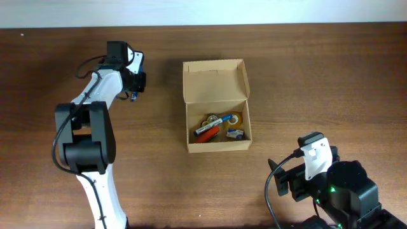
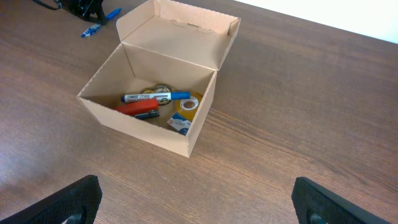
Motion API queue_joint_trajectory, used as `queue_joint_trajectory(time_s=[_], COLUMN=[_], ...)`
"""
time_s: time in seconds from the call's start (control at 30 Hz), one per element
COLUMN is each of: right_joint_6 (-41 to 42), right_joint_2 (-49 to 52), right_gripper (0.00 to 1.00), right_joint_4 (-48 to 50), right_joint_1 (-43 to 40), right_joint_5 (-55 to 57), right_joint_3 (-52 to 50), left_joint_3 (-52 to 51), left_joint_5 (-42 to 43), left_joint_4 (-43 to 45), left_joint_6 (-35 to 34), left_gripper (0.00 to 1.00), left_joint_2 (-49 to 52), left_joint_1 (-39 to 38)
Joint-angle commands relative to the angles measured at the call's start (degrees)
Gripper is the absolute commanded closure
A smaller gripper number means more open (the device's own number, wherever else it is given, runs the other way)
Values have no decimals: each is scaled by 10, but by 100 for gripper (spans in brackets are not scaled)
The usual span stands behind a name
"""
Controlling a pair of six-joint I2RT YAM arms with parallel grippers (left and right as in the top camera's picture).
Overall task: Pack container
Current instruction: 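Close the left gripper on the blue pen and lift it, then carry the blue pen into the box and open the left gripper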
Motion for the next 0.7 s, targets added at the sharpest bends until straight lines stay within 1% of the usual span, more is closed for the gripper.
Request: queue_joint_trajectory(time_s=[0.0,0.1,0.27,0.33,0.53,0.67], right_joint_6=[2,2,2,2,2,2], right_joint_2=[-4,-4,-4,-4,-4,-4], right_gripper=[1,1,1,1,1,1], right_joint_4=[2,2,2,2,2,2], right_joint_1=[5,5,5,5,5,5], right_joint_5=[3,3,3,3,3,3], right_joint_3=[1,1,1,1,1,1], left_joint_3=[7,34,73,75,75,75], left_joint_5=[19,61,67,67,66,66], left_joint_4=[-18,-52,-105,-115,-143,-170], left_joint_6=[-24,-25,-26,-15,60,106], left_gripper=[98,98,98,98,98,98], left_joint_2=[11,-20,-97,-139,-261,-314], left_joint_1=[1,1,-9,-21,-102,-172])
